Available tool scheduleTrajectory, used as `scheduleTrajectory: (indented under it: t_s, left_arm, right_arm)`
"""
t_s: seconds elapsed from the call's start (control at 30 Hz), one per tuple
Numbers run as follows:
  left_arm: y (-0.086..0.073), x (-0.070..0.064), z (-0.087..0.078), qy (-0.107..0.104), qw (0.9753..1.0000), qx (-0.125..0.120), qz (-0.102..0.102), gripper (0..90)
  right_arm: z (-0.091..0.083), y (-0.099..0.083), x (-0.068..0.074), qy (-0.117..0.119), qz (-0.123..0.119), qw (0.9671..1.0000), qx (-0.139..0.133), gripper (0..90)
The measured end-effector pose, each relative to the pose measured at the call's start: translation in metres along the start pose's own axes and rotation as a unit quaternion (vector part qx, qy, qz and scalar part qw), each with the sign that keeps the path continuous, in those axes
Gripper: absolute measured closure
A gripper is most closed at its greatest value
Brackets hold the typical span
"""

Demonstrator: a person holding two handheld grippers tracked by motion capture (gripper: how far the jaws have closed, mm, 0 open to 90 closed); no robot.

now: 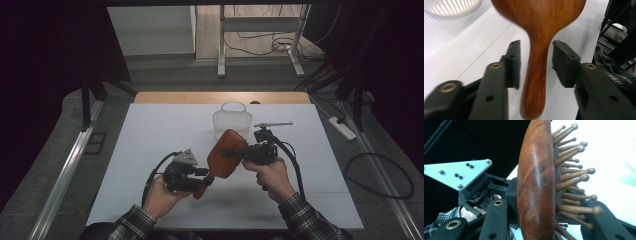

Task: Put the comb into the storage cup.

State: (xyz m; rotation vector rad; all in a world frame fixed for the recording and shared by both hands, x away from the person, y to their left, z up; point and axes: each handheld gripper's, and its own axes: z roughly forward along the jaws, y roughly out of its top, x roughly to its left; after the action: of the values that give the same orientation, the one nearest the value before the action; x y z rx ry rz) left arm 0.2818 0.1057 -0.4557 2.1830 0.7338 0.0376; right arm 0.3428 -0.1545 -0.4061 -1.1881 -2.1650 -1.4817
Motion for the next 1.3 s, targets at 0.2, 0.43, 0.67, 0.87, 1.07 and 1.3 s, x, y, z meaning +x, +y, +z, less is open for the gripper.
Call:
scheduleTrajectory:
  t_s: [0.2,0.43,0.67,0.87,1.07,1.3]
  left_arm:
    - [-0.001,0.001,-0.002,0.012,0.9999,-0.006,0.001,36.8]
    - [-0.006,0.006,-0.006,0.015,0.9999,-0.007,-0.003,23.8]
    - [-0.013,0.017,-0.018,-0.014,0.9990,-0.029,-0.032,18.8]
    - [-0.021,0.021,-0.031,-0.004,0.9990,-0.030,-0.034,12.7]
    - [-0.027,0.020,-0.039,0.017,0.9990,-0.028,-0.031,4.2]
    - [-0.042,0.016,-0.049,0.049,0.9978,-0.032,-0.030,0.0]
  right_arm:
    - [-0.004,0.002,0.003,-0.008,-0.013,0.9998,-0.008,56.9]
    - [-0.009,0.005,0.006,-0.020,-0.030,0.9992,-0.014,56.8]
    - [-0.014,0.008,0.008,-0.026,-0.039,0.9986,-0.027,56.7]
    - [-0.019,0.013,0.008,-0.038,-0.046,0.9977,-0.034,56.5]
    - [-0.022,0.016,0.007,-0.042,-0.048,0.9972,-0.040,56.4]
    - [-0.026,0.020,0.006,-0.050,-0.055,0.9963,-0.044,56.4]
